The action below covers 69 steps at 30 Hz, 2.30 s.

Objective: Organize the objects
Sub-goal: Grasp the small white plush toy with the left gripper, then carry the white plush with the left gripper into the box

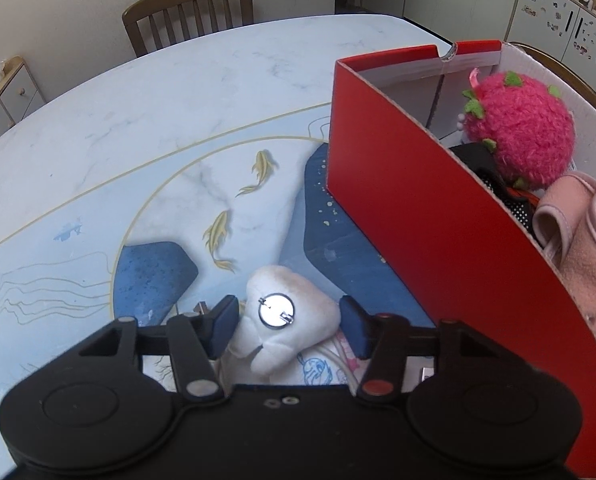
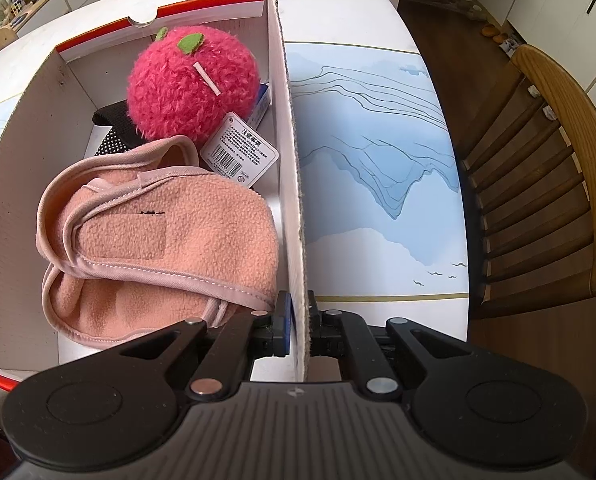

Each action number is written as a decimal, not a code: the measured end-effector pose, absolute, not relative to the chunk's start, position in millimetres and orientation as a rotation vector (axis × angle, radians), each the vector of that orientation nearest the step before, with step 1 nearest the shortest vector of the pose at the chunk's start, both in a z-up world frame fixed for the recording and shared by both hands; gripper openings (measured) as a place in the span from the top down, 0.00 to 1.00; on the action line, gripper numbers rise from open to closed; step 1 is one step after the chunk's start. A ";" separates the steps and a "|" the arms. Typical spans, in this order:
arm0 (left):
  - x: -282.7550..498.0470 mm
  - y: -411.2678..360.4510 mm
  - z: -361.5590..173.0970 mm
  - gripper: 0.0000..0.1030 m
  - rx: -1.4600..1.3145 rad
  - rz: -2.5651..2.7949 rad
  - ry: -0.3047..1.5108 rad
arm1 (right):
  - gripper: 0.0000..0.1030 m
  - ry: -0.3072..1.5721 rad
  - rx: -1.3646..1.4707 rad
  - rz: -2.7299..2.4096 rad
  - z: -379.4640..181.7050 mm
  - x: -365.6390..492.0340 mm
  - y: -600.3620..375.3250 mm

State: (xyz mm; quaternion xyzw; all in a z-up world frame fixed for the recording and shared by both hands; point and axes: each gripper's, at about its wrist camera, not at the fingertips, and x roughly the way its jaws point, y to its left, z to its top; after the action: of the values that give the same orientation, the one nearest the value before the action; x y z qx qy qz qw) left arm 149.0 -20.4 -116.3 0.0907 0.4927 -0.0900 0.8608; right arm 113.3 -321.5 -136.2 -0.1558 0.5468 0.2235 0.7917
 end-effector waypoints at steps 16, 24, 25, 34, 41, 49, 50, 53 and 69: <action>130.8 -27.3 -65.5 0.52 0.167 -0.187 1.013 | 0.95 1.163 -0.338 0.501 -133.1 113.8 -320.8; 117.5 -41.2 -31.8 0.52 0.167 -0.228 0.976 | 0.96 1.154 -0.330 0.514 -131.9 113.3 -323.3; 116.3 -43.1 -28.1 0.52 0.168 -0.233 0.971 | 0.96 1.154 -0.330 0.515 -131.8 113.1 -323.2; 113.9 -73.4 -0.5 0.52 0.199 -0.306 0.911 | 0.96 1.144 -0.331 0.525 -130.8 111.4 -323.5; 124.3 -108.3 -2.4 0.52 0.241 -0.352 0.893 | 0.96 1.140 -0.335 0.531 -130.6 110.5 -323.4; 140.9 -146.1 -11.9 0.52 0.296 -0.404 0.900 | 0.96 1.137 -0.339 0.532 -130.0 109.5 -323.6; 143.3 -150.8 -14.1 0.52 0.306 -0.410 0.903 | 0.96 1.136 -0.339 0.533 -130.1 109.5 -323.7; 150.7 -161.8 -22.7 0.52 0.326 -0.422 0.924 | 0.96 1.136 -0.340 0.533 -130.2 109.4 -323.9; 170.8 -188.2 -80.9 0.52 0.452 -0.442 1.067 | 0.96 1.134 -0.348 0.533 -130.0 109.1 -322.5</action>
State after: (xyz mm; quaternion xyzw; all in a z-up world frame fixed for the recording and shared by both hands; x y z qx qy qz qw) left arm 170.8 -188.2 -80.9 0.2118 0.5001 -0.2071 0.8137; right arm 109.1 -322.5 -130.0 -0.1619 0.5277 0.2483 0.7960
